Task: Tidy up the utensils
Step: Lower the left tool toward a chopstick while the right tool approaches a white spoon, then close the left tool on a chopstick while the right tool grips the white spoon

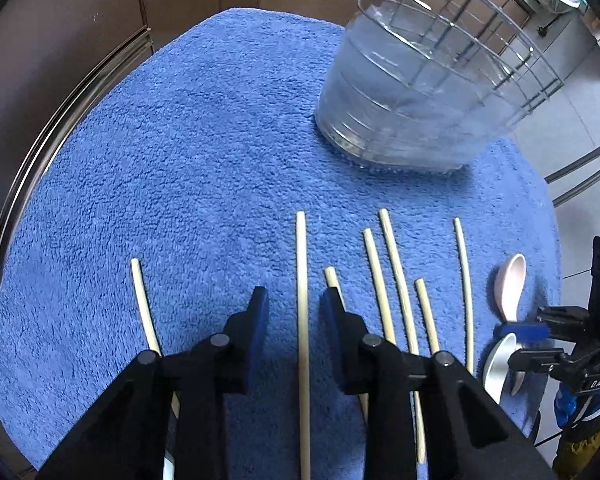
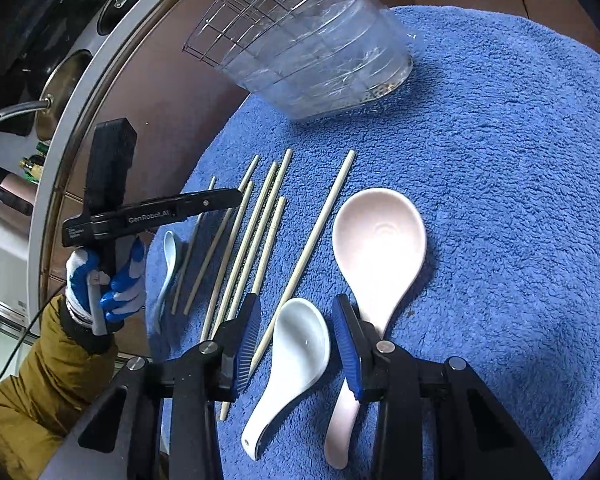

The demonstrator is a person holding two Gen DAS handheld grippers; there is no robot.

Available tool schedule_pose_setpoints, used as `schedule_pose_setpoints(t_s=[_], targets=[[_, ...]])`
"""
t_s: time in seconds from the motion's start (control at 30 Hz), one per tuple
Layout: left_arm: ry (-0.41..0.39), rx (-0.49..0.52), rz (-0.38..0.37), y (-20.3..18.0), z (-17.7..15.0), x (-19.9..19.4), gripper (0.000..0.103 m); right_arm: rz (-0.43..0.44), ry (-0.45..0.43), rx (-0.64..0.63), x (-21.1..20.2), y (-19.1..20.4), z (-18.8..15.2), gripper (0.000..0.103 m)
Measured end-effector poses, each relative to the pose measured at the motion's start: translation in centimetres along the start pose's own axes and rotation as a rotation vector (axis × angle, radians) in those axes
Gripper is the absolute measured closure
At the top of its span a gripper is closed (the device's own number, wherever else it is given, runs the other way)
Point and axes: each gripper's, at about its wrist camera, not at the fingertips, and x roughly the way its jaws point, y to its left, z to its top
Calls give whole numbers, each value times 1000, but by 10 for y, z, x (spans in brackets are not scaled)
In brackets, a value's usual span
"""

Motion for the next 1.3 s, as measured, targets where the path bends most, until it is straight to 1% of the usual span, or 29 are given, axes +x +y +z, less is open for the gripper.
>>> schedule_pose_setpoints(t_s=[0.03,0.1,0.13,0.23,0.27,0.33,0.37,0.4,0.47,0.5,0.57,0.63,0.77,0.9,1.03,1.1,1.2,1.23,1.3], targets=[[3,2,11,-5,3,2,79,-1,12,-2,2,-1,0,75],[14,5,30,-10,6,4,80,-12,28,-11,6,-2,-1,87],[19,7,37,-10,8,5,80,-13,36,-13,8,-3,-1,89],[32,17,82,-21,15,10,86,-7,53,-18,13,-6,0,92],[34,19,101,-24,16,12,89,-8,53,-22,15,-5,-2,94],[35,25,125,-27,17,13,92,-19,54,-40,15,-4,-2,95],[34,28,127,-30,17,13,97,-26,50,-53,14,-2,-3,96],[29,31,127,-34,17,14,99,-32,46,-63,14,1,-3,96],[10,33,140,-44,15,14,99,-46,34,-84,13,8,-6,96],[-5,28,131,-45,13,12,99,-48,23,-97,12,12,-8,96],[-48,11,106,-43,2,4,99,-50,0,-123,7,20,-12,96],[-109,-6,82,-45,-5,-7,99,-66,-22,-158,1,31,-17,96],[-206,-20,51,-54,-22,-30,99,-107,-50,-209,-7,49,-28,96],[-332,2,58,-68,-48,-60,99,-132,-93,-244,-18,67,-41,96],[-419,5,46,-70,-66,-79,99,-166,-137,-278,-27,88,-52,96],[-463,0,30,-64,-77,-92,99,-187,-162,-298,-34,99,-58,96],[-535,-9,18,-70,-78,-116,99,-218,-207,-320,-49,108,-57,96],[-557,-9,11,-65,-81,-128,99,-229,-229,-328,-54,112,-56,96],[-620,-17,-15,-69,-76,-147,99,-264,-290,-350,-68,123,-51,96]])
